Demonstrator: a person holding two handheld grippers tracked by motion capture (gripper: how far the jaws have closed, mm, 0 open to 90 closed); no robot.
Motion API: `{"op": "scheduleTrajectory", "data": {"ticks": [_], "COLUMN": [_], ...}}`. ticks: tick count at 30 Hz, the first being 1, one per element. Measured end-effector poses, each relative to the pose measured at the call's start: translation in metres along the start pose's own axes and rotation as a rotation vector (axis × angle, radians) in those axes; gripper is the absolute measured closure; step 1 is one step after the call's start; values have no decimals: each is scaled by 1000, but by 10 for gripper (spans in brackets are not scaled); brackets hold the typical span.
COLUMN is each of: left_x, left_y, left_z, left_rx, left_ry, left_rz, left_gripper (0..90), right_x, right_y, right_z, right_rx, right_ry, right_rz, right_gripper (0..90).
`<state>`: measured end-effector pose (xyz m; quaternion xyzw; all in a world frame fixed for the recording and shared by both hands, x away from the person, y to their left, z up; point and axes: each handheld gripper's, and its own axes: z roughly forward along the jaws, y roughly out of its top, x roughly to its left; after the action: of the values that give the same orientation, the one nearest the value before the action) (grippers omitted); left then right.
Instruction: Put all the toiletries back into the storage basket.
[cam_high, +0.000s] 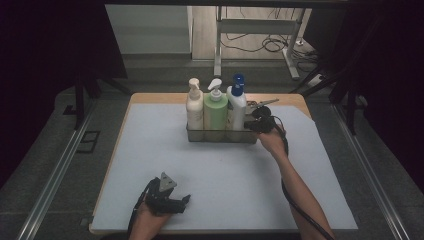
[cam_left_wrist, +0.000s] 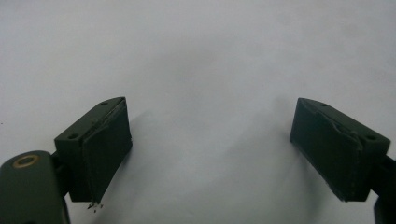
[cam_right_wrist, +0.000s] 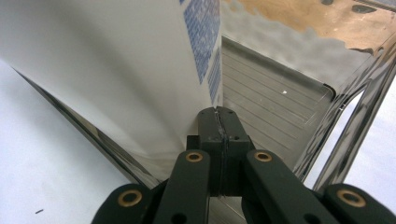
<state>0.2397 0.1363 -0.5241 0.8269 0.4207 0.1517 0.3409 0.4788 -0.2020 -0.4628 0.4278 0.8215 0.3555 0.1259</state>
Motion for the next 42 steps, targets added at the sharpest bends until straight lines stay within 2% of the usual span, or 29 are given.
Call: {"op": "scheduleTrajectory", "data": {"ticks": [9, 19, 42], "left_x": [0, 0, 0], "left_y": [0, 0, 0], "left_z": [0, 0, 0], "left_rx": [2, 2, 2], "left_ry": [1, 1, 1], "left_rz": [2, 2, 2], "left_gripper": [122, 122, 122], "right_x": [2, 9, 11], "right_y": [0, 0, 2], "right_z": [-3, -6, -10], "right_rx": [0, 7, 10], "right_ry": [17, 25, 50], "right_rz": [-8, -49, -64], "right_gripper": [894, 893, 893]}}
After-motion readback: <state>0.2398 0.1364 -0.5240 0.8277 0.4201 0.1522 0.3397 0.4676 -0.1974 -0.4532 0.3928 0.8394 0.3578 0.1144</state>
